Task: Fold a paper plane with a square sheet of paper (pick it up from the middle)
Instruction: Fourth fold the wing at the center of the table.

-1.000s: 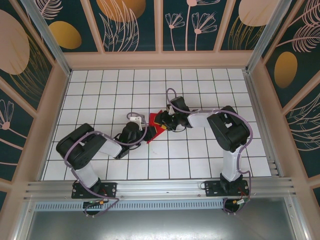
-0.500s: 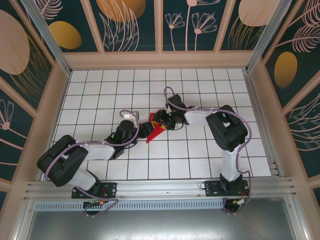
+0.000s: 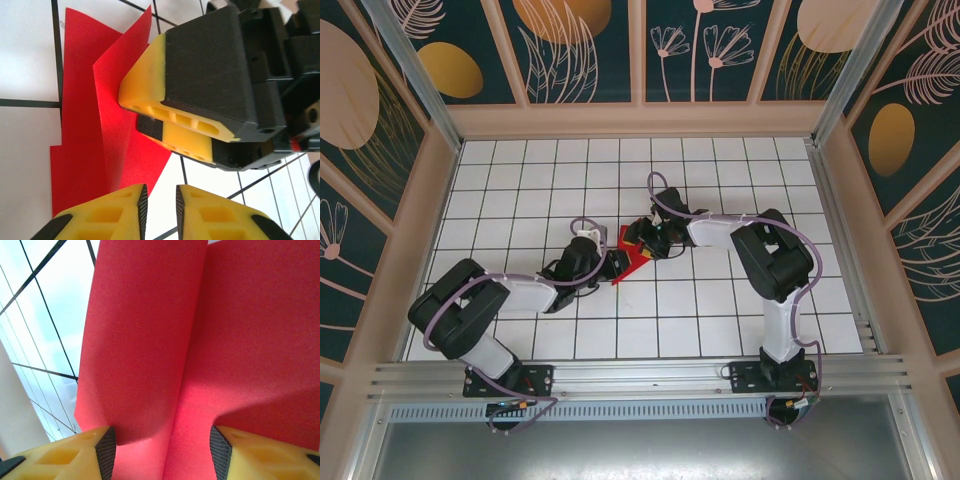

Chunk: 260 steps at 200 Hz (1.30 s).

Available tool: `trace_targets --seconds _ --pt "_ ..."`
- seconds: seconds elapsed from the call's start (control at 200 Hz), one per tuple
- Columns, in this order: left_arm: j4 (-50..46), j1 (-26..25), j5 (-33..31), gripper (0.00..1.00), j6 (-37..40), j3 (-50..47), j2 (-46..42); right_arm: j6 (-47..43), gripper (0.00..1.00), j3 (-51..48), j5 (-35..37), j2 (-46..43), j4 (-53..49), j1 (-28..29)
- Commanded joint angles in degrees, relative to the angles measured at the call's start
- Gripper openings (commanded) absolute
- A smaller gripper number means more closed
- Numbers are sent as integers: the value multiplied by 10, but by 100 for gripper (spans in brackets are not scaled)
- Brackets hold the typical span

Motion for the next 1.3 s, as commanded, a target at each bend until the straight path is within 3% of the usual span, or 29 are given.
trace_targets --seconds 0.0,0.375,0.831,1.296 --pt "-20 3 -2 24 4 13 17 -1 57 -40 88 91 -95 -2" --pt "-42 9 -40 23 4 21 32 -9 56 -40 90 100 -101 -1" --pt "-50 12 -44 21 6 25 39 -6 48 -28 115 133 -134 0" --pt "-49 12 -49 20 8 23 42 -4 47 -11 143 157 -168 4"
